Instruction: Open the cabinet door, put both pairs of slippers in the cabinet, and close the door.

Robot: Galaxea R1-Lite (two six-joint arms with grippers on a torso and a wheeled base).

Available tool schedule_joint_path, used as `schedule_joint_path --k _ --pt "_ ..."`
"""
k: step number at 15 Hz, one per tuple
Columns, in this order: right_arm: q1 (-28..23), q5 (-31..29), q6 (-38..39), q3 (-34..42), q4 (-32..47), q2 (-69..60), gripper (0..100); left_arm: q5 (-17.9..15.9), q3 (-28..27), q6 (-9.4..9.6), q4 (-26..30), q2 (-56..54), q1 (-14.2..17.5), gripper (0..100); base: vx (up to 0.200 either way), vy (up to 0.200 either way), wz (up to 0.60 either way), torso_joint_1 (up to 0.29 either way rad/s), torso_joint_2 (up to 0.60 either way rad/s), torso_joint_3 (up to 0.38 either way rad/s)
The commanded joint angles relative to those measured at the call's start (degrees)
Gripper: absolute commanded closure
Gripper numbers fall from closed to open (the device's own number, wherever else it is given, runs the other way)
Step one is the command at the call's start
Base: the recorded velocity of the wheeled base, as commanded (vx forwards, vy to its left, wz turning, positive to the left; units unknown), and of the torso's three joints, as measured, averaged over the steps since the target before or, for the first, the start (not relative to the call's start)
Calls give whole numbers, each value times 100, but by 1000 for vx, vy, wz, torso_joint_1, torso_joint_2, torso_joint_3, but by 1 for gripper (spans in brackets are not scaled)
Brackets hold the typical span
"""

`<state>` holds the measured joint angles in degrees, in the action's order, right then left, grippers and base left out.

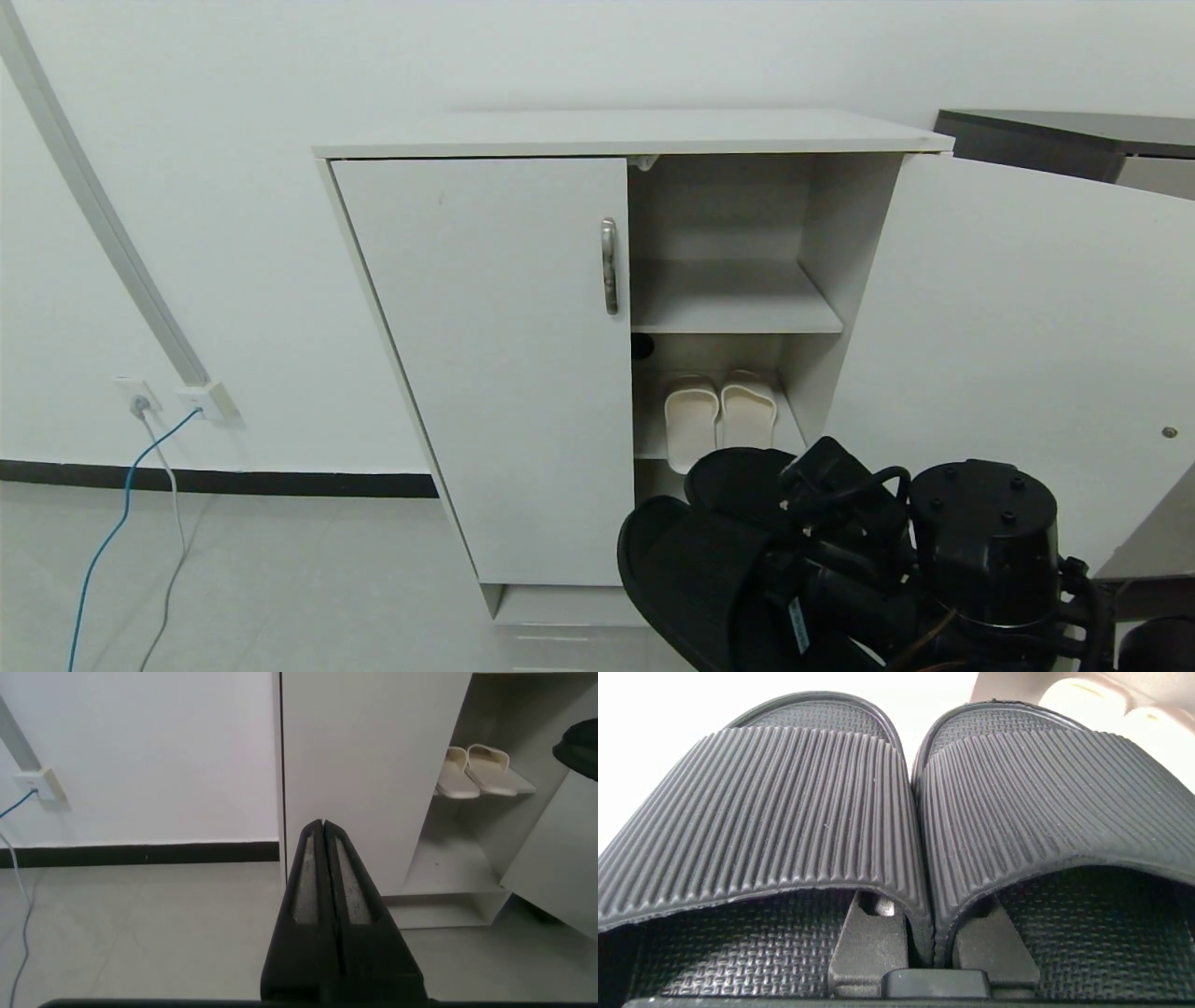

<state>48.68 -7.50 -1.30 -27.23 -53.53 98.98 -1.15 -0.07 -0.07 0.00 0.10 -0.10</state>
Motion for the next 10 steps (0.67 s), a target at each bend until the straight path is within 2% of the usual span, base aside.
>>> schedule_joint_path --k 1,8,9,10 --pt "1 20 -1 8 0 -1 100 0 -1 -1 -9 -1 1 100 0 0 0 0 0 0" --pt "10 3 -10 -1 -70 8 100 0 -1 7 0 -1 10 100 0 0 0 0 0 0" --pt "10 -33 -10 -10 -96 25 100 0 -1 7 0 -1 1 100 0 -200 0 2 12 7" --pt "37 -50 -10 -45 -105 96 100 0 -1 7 0 -1 1 100 0 0 0 0 0 0"
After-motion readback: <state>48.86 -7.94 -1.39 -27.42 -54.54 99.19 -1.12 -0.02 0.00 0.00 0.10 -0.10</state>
